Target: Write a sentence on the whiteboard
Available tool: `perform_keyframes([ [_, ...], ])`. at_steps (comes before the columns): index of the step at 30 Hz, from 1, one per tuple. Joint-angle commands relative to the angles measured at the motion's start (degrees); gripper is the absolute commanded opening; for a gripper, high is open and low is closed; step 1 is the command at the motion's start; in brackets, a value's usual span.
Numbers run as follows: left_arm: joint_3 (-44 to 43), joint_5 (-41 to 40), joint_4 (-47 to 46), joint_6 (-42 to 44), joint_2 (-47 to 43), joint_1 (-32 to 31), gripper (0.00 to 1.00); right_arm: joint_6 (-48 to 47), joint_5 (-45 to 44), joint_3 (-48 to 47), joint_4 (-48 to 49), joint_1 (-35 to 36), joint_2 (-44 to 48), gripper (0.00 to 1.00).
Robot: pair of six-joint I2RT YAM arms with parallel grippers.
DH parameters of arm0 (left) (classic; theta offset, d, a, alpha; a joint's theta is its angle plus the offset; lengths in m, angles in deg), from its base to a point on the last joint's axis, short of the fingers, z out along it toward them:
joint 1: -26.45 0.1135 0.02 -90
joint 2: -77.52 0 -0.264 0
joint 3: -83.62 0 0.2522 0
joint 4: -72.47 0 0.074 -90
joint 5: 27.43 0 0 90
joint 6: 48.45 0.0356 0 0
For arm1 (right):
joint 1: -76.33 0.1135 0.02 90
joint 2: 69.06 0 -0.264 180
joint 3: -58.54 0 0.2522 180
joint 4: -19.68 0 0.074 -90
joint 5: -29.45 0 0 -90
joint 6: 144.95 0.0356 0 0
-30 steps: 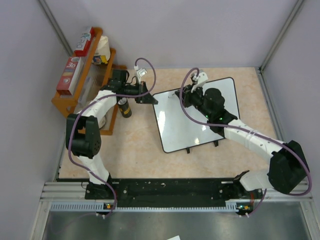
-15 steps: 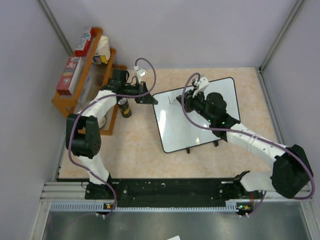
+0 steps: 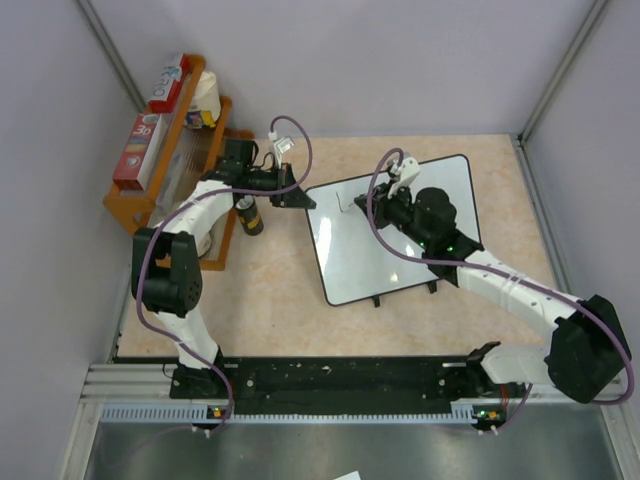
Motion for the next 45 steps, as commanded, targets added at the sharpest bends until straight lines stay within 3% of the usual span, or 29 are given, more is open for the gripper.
perform_keyframes([
  [1,0.5,-9.4,-0.4,8.9,-0.7,-1.7,0.0,1.8,0.7,-2.3,1.0,0.8,3.3,0.0],
  [19,0.6,-9.8,0.0,9.1,-0.8,-1.9,0.0,1.1,-1.7,-9.0,-0.9,0.8,-2.3,0.0],
  [45,1.5,-10.2,0.2,9.2,-1.4,-1.9,0.0,0.8,-6.0,-8.8,-3.6,0.8,-5.0,0.0],
])
